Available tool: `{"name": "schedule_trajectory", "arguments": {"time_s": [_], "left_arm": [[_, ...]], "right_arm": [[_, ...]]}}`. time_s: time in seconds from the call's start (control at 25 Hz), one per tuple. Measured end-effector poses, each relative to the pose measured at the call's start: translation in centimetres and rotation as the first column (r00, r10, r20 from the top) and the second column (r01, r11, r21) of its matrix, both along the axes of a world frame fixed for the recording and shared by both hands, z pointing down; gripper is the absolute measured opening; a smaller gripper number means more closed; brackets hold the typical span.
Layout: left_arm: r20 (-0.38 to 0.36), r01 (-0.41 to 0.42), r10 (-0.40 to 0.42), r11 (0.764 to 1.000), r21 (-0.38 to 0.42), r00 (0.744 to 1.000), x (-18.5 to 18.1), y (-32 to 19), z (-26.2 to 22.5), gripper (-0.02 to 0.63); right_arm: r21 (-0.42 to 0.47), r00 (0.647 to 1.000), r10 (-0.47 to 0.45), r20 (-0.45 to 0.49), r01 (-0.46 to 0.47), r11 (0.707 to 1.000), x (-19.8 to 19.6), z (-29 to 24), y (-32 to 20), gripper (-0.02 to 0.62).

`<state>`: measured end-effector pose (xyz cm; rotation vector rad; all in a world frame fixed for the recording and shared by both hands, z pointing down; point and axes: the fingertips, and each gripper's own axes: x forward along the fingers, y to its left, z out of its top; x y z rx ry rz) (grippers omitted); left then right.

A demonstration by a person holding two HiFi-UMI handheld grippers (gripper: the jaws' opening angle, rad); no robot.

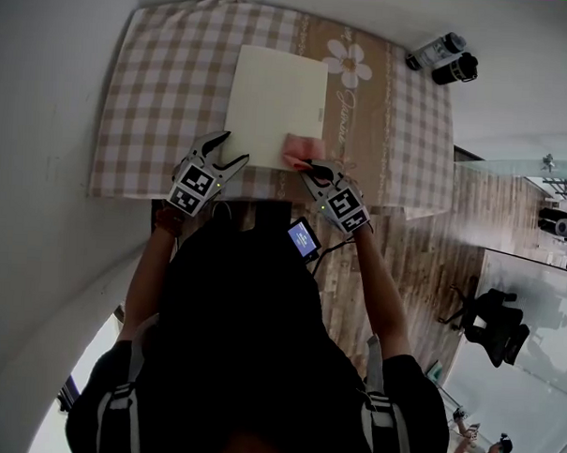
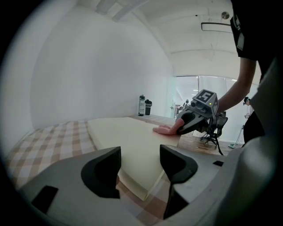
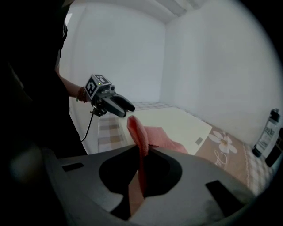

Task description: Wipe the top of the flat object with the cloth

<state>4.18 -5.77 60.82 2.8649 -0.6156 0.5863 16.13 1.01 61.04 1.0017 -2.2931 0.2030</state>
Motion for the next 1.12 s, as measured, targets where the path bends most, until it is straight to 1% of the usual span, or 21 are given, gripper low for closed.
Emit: {"name": "schedule_trajectory", "arguments": {"time_s": [0.12,0.2,0.28,0.32,0.36,0.4,0.44,0.48,0.52,0.6,0.64,0.68,0.76,0.84,0.92,1.0,1.12], "left_arm": [[0.007,-0.011,0.011,1.0,0.008,1.0,0.2,-0.5,-0.4,0.279],[0.004,-0.019,0.019,0.999,0.032,1.0,0.2,-0.5,-1.2,0.267],[-0.019,-0.007,0.009,0.998,0.066,1.0,-0.1,-0.3,-2.5,0.248],[-0.04,0.009,-0.005,0.996,0.083,0.999,-0.2,-0.4,-3.3,0.223],[-0.067,0.032,-0.025,0.994,0.101,0.997,-0.4,-0.6,-4.4,0.218],[-0.101,0.065,-0.053,0.991,0.118,0.993,-0.7,-0.9,-5.6,0.209],[-0.141,0.107,-0.088,0.985,0.134,0.986,-0.9,-1.3,-7.0,0.179],[-0.186,0.157,-0.129,0.977,0.146,0.974,-1.3,-1.8,-8.4,0.151],[-0.233,0.211,-0.172,0.965,0.154,0.957,-1.8,-2.3,-9.8,0.11],[-0.309,0.318,-0.254,0.932,0.175,0.917,-2.9,-3.3,-12.5,0.037],[-0.335,0.362,-0.287,0.913,0.189,0.898,-3.3,-3.7,-13.6,0.004],[-0.352,0.397,-0.311,0.895,0.205,0.883,-3.6,-3.9,-14.6,-0.009],[-0.364,0.442,-0.342,0.865,0.237,0.866,-4.1,-3.1,-16.2,-0.009],[-0.359,0.47,-0.369,0.845,0.253,0.857,-4.6,-0.9,-16.7,-0.009],[-0.35,0.485,-0.388,0.837,0.252,0.852,-4.9,0.5,-16.4,-0.009],[-0.345,0.484,-0.389,0.839,0.25,0.854,-4.7,0.4,-16.2,-0.009],[-0.337,0.476,-0.385,0.843,0.25,0.859,-4.3,-0.5,-15.7,-0.008]], "right_arm": [[-0.014,0.999,-0.018,0.032,0.019,1.0,-0.6,-0.2,1.3,0.016],[-0.002,0.997,-0.005,0.079,0.006,1.0,-1.3,-1.3,1.7,0.015],[0.042,0.983,0.036,0.178,-0.044,0.998,-2.2,-3.9,1.4,0.017],[0.071,0.969,0.061,0.24,-0.08,0.994,-2.6,-5.5,1.0,0.015],[0.103,0.951,0.085,0.298,-0.121,0.987,-3.0,-7.3,0.5,0.015],[0.138,0.932,0.109,0.345,-0.165,0.977,-3.1,-9.0,-0.1,0.015],[0.175,0.917,0.134,0.376,-0.212,0.961,-3.2,-10.6,-0.8,0.015],[0.217,0.907,0.16,0.389,-0.259,0.941,-3.1,-12.0,-1.4,0.015],[0.263,0.902,0.187,0.389,-0.304,0.916,-3.1,-13.3,-2.1,0.015],[0.344,0.894,0.247,0.375,-0.381,0.858,-3.2,-15.3,-3.5,0.015],[0.375,0.889,0.266,0.372,-0.406,0.833,-3.4,-16.1,-4.0,0.015],[0.403,0.887,0.275,0.371,-0.42,0.813,-3.7,-16.7,-4.3,0.015],[0.448,0.888,0.279,0.366,-0.431,0.783,-4.8,-17.6,-3.8,0.014],[0.461,0.878,0.297,0.374,-0.454,0.762,-6.0,-17.9,-2.1,0.014],[0.452,0.86,0.324,0.393,-0.488,0.747,-6.8,-18.0,-1.4,0.012],[0.441,0.846,0.346,0.405,-0.512,0.737,-7.0,-17.9,-2.0,0.012],[0.423,0.835,0.359,0.417,-0.527,0.737,-6.9,-17.6,-3.4,0.012]]}}
